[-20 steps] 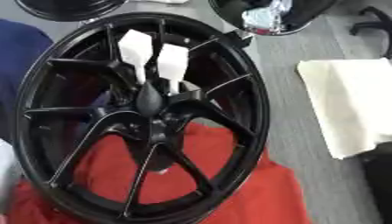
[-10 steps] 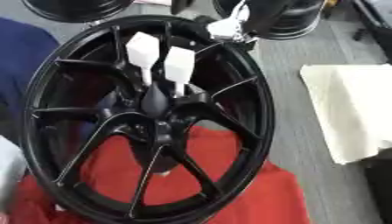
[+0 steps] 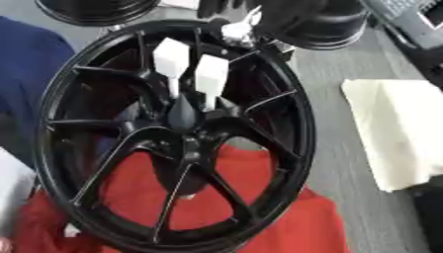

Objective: Pull the pin out of the wheel hub.

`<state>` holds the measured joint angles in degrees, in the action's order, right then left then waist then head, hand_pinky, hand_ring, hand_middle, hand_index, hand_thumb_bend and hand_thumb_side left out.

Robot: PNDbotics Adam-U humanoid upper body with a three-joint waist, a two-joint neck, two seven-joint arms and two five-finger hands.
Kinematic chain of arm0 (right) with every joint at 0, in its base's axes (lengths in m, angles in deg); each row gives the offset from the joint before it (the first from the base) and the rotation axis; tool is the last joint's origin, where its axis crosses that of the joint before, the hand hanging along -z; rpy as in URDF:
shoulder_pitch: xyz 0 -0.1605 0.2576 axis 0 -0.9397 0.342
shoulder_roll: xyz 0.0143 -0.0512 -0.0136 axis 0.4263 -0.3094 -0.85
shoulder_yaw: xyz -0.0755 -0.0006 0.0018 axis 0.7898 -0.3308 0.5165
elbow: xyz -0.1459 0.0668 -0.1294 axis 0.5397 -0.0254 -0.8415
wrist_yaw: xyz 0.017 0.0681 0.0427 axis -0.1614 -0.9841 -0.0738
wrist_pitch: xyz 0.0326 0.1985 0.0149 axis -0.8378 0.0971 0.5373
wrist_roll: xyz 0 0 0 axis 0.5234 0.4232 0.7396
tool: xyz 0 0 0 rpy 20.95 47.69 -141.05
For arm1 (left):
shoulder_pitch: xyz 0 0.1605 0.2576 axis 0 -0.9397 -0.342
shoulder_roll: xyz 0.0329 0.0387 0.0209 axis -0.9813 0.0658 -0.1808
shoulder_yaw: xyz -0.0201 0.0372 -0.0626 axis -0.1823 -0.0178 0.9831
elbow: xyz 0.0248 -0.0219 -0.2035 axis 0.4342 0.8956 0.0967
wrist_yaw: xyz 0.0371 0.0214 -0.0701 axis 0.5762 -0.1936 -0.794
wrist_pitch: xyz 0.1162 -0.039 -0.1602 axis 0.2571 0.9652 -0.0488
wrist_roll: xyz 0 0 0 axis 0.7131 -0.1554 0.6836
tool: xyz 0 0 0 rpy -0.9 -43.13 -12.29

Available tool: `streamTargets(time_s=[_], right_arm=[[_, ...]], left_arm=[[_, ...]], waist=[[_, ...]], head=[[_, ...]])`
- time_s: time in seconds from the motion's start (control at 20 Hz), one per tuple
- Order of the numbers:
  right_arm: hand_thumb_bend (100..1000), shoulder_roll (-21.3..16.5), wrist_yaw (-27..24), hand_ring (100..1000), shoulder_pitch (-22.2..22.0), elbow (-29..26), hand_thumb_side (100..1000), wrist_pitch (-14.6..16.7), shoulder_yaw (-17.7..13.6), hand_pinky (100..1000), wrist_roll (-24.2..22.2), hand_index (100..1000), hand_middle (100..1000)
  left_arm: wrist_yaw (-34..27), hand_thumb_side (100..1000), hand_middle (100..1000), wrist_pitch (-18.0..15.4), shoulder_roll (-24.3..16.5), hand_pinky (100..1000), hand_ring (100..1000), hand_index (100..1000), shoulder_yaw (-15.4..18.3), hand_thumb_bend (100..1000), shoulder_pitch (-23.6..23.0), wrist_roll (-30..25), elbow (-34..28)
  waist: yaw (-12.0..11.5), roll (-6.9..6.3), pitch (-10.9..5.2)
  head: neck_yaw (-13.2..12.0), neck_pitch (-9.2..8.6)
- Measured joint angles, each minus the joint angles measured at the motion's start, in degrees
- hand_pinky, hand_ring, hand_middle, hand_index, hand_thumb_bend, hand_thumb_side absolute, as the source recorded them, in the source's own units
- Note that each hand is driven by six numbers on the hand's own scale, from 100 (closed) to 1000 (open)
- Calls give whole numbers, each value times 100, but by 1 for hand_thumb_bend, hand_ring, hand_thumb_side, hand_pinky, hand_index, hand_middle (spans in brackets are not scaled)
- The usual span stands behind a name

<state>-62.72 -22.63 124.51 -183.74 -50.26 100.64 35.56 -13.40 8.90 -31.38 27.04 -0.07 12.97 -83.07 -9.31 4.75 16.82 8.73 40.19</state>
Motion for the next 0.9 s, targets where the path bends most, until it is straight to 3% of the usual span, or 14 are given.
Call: streamTargets(time_s=[0.25,0.4,0.6,0.9], right_arm=[[100,-189,-399,899,-189,-653,597,-917,40,851,609,852,834],[100,-305,-487,912,-316,-958,546,-1298,74,854,852,865,854],[100,-423,-488,918,-476,-1070,525,-1487,213,855,1008,875,860],[100,-578,-496,911,-678,-1081,545,-1487,320,851,1239,872,853]], left_arm=[[0,740,740,3,-1,815,778,747,-3,191,1,-19,1],[0,743,741,8,-1,815,778,747,-32,189,4,-25,1],[0,748,741,21,-1,816,778,747,-33,187,4,-38,2],[42,753,741,29,-1,817,778,746,-34,184,3,-46,3]], waist=[[2,4,0],[1,5,3],[-6,18,53],[-24,55,155]], head=[[-33,0],[-50,-1],[-111,-11],[-328,-106]])
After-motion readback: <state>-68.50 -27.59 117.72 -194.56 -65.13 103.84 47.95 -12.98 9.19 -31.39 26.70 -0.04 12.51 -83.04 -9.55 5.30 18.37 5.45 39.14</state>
